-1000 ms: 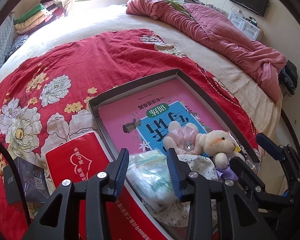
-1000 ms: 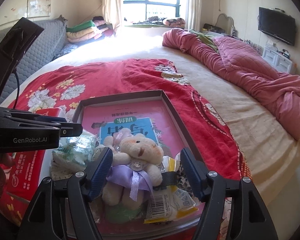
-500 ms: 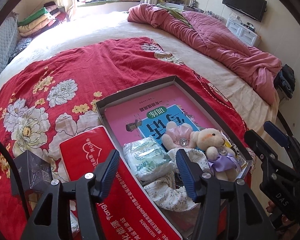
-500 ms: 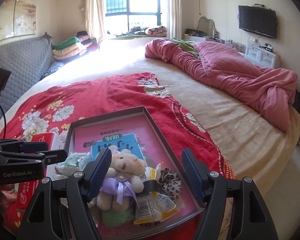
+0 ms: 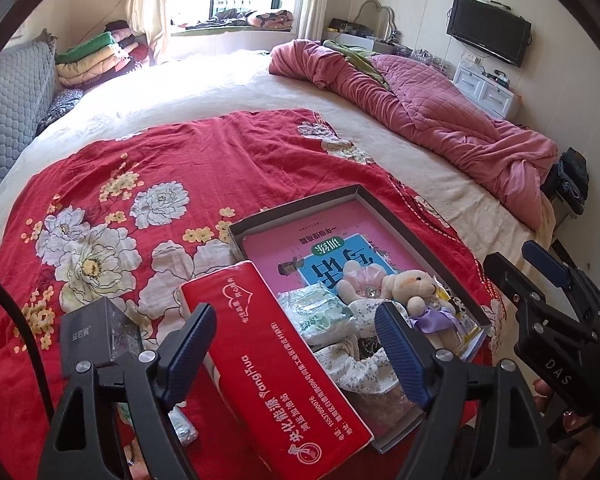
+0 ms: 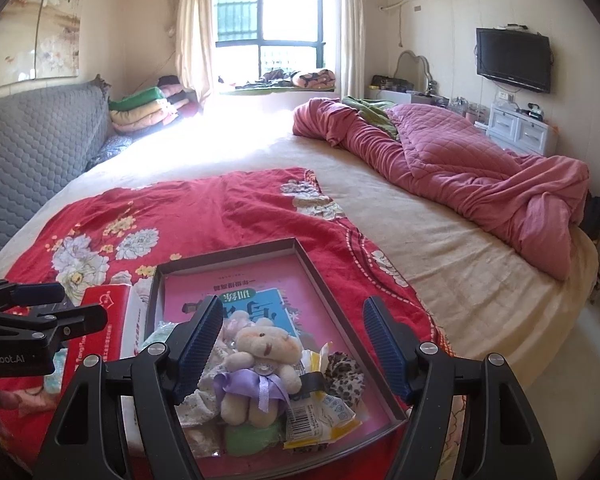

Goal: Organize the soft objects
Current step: 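Open both tools to release the items and pull back toward the remaining items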

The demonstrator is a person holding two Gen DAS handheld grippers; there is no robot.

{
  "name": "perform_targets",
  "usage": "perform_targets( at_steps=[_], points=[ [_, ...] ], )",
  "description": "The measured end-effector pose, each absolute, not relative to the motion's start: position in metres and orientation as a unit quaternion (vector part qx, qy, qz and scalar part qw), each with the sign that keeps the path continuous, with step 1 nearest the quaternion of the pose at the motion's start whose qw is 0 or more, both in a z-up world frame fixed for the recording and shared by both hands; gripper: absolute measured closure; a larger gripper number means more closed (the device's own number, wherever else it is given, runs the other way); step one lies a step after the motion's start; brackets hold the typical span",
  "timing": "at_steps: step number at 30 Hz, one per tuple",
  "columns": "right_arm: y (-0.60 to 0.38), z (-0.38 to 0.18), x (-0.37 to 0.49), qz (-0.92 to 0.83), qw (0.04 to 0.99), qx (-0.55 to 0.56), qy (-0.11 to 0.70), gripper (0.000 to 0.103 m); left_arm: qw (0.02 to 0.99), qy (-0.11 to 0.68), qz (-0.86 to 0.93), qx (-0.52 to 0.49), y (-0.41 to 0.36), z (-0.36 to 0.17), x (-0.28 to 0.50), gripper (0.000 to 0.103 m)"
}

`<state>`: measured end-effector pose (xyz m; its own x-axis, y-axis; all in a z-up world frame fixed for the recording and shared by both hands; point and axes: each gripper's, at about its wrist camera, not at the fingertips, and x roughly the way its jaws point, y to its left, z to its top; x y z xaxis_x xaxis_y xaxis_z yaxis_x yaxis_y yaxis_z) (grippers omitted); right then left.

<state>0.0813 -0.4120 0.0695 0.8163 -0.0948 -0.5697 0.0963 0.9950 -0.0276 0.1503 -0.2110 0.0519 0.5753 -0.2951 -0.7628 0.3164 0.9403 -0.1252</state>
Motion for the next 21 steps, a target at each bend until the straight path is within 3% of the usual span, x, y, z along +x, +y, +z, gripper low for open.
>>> perform_targets(
  at_steps=[21],
  points=[
    [-0.341,0.121,0.056,0.007,0.964,-0.036,0.262,0.029,0.918,0.378,-0.119,0.02,-0.142,0.095,0.104,0.022]
  ],
)
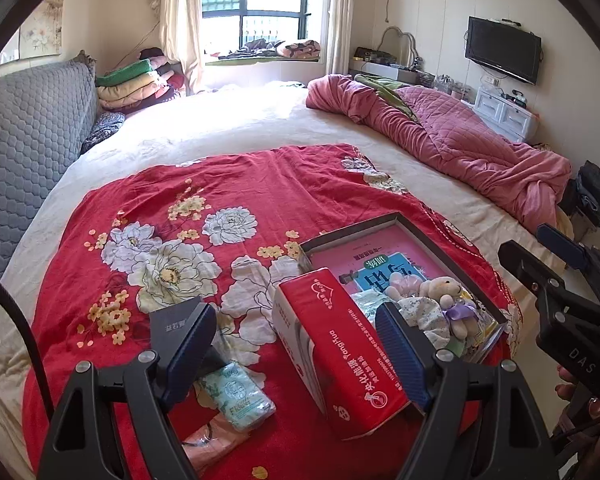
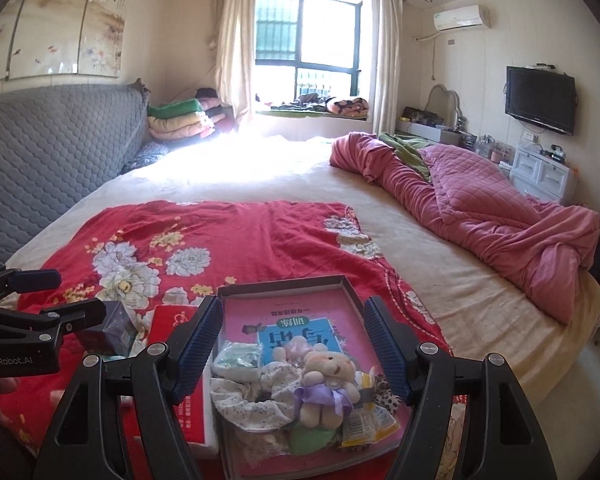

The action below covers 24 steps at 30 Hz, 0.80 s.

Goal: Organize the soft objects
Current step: 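Open both tools to release the items and pull back toward the remaining items, then grasp the pink wrapped item with the left tool while the right tool grasps the green Flower tissue pack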

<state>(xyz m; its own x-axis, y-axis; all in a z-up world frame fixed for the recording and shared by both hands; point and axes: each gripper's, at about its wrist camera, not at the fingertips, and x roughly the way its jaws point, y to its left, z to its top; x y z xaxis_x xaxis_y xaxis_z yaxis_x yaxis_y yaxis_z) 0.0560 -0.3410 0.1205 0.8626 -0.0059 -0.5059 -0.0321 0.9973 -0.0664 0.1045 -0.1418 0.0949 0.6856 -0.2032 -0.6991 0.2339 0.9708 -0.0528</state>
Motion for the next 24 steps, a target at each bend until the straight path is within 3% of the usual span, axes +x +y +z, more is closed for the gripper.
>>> perform_targets(
  at_steps=[14,24],
  points=[
    [-0.263,0.134,0.048,0.081,0.959,-0.084,0.258,0.029,0.92,0.383,-0.079,0.01,-0.065,0.095,0.081,0.021],
    [-0.195,0.114,0.051,0.166,0.936,-0.095,0.296,0.029,0.889,0.45,-0.084,-0.001,-0.011,0.029,0.069,0.021]
  ],
)
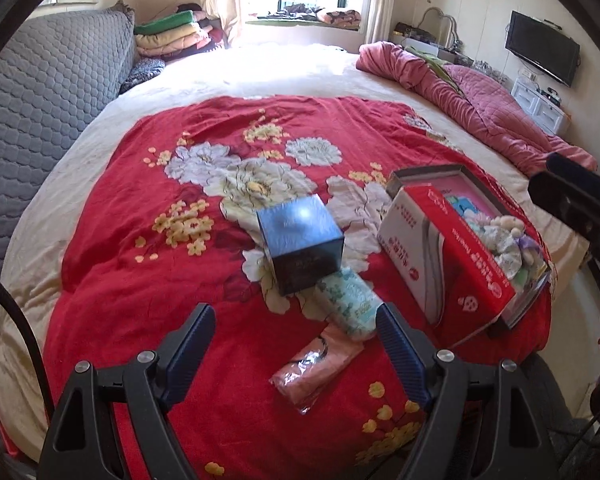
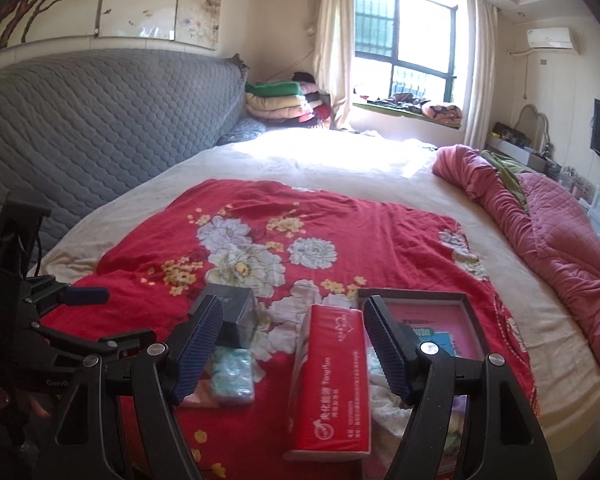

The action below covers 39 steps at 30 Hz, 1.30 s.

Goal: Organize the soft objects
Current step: 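Grasp the pink wrapped item with the left tool while the right tool grasps the green Flower tissue pack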

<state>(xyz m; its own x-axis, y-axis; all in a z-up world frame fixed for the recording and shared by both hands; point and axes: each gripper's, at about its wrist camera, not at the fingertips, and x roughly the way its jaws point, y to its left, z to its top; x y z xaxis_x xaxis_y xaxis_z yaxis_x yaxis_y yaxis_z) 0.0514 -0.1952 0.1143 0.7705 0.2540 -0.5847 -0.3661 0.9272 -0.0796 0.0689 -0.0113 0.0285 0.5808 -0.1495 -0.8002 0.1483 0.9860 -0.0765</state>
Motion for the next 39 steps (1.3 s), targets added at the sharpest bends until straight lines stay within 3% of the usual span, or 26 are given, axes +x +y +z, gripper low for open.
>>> perform_targets(
  at_steps=[5,18,36,39],
  points=[
    [-0.173,0.094,0.058,0.187,0.921,-0.11,0.325,0.029,0.866,0.482,-0.129,0.045,-0.014,-0.014,0.067,0.021],
    [-0.141,0.026,0.091,0.217,0.854,-0.153,0.447,0.029,0.808,0.538,-0.239,0.034,-0.028,-0.087,0.095,0.02],
    [-0.09,-0.067,0.155,0.201,0.781,-0.205,0.555,0.029,0.805,0.511,-0.3,-0.023,-0.005,-0.094,0.104,0.029],
    [-0.095,-0.079,0.161,0.194,0.778,-0.183,0.569,0.053,0.804,0.51,-0.305,-0.036,-0.004,-0.093,0.106,0.034]
  ],
)
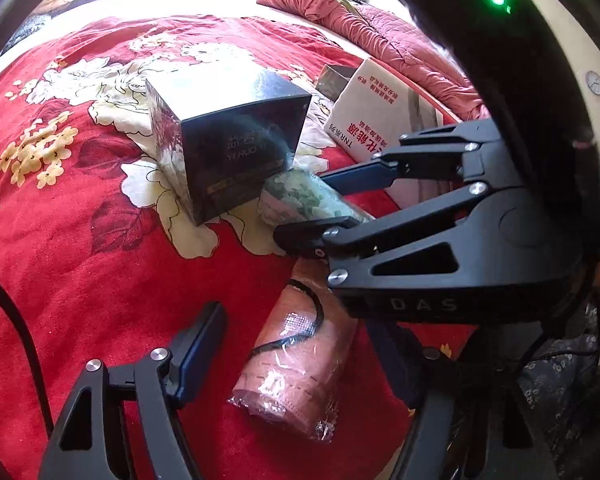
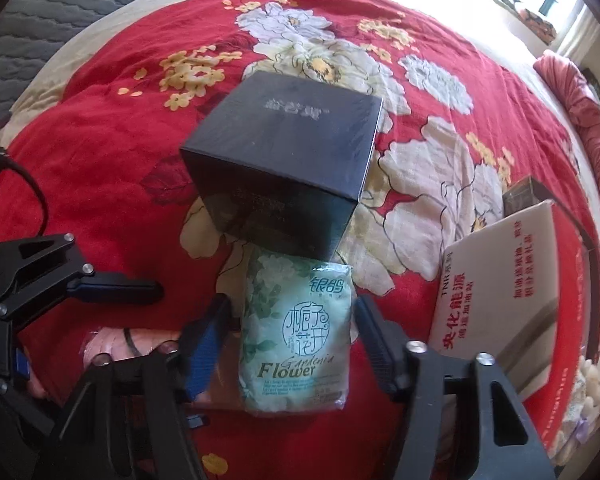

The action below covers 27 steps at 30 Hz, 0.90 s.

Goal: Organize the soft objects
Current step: 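Grasp the pink wrapped item with the left tool while the right tool grasps the green Flower tissue pack, then carry the pink item and Flower tissue pack with both tools over the tray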

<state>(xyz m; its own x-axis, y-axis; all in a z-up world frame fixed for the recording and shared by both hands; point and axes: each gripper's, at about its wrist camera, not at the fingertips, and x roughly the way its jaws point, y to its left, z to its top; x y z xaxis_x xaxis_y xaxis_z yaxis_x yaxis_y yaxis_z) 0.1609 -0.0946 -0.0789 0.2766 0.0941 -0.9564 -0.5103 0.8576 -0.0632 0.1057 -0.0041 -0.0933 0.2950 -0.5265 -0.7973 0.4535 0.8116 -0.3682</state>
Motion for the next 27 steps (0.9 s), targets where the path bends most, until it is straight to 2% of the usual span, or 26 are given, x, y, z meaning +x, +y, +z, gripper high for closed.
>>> perform_targets(
  at_steps=[3,7,10,17,27],
  points=[
    [-0.103,-0.074,0.162,0.205,0.788,-0.148,0.562,0.056,0.793,0.51,-0.326,-0.069,-0.002,-0.093,0.107,0.036],
    [-0.118,-0.051,0.157,0.215,0.81,-0.105,0.535,0.058,0.798,0.51,-0.318,-0.035,-0.012,-0.094,0.104,0.04],
    [-0.129,-0.03,0.151,0.218,0.826,-0.085,0.513,0.058,0.804,0.511,-0.304,-0.027,-0.016,-0.093,0.104,0.049],
    [-0.156,0.009,0.14,0.212,0.85,-0.04,0.48,0.058,0.828,0.495,-0.262,0.026,-0.033,-0.084,0.094,0.057],
    [-0.187,0.055,0.12,0.216,0.873,-0.011,0.437,0.058,0.864,0.462,-0.196,-0.019,-0.025,-0.028,0.074,0.058]
  ],
)
